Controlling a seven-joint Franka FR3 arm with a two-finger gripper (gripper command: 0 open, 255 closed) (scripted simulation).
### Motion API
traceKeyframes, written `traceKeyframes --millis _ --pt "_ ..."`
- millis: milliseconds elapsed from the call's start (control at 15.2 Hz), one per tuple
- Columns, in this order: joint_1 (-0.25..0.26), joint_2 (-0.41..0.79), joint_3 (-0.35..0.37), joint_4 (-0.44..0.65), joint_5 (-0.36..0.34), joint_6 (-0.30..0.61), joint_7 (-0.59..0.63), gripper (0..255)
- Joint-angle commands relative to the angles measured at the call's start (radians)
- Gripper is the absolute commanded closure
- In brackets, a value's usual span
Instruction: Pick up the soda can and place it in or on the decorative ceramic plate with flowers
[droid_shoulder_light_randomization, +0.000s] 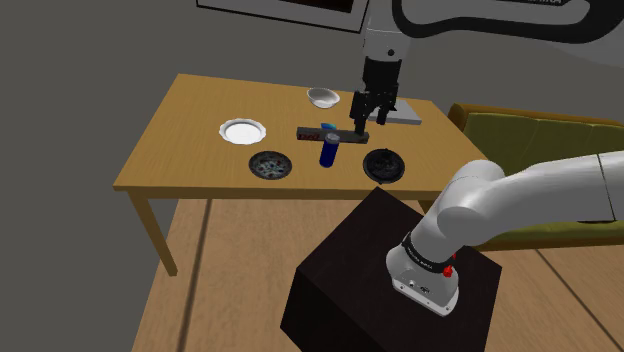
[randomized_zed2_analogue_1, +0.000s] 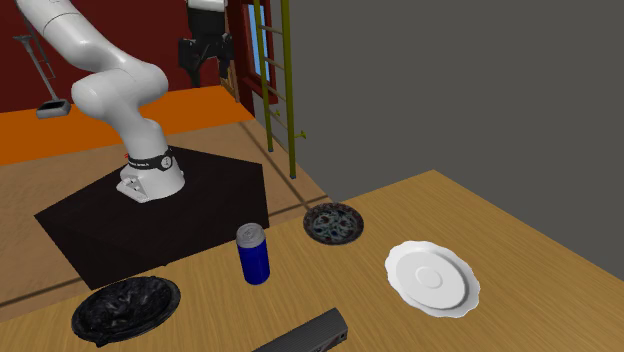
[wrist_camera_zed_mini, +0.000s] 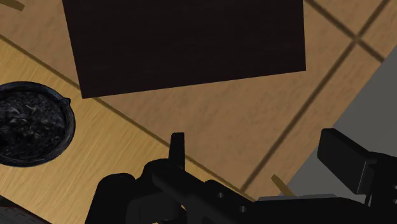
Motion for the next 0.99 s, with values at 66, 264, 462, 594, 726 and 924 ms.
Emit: traceKeyframes --millis 66,264,462,594,726,924 --pt "-0.008 0.015 -0.009 -0.014 -0.009 0.035 -0.007 0" --pt "-0.032 0.069 -0.037 -0.049 -0.035 0.142 -0.028 0" --pt "-0.056 0.135 -0.066 -0.071 -0.058 0.251 -0.047 0" --pt "-0.071 0.186 -0.086 -0.079 -0.071 0.322 -0.059 0" --pt "-0.086 0.241 -0.106 -0.081 -0.083 0.393 -0.071 0" --pt "-0.105 0.331 -0.135 -0.074 -0.095 0.497 -0.09 0"
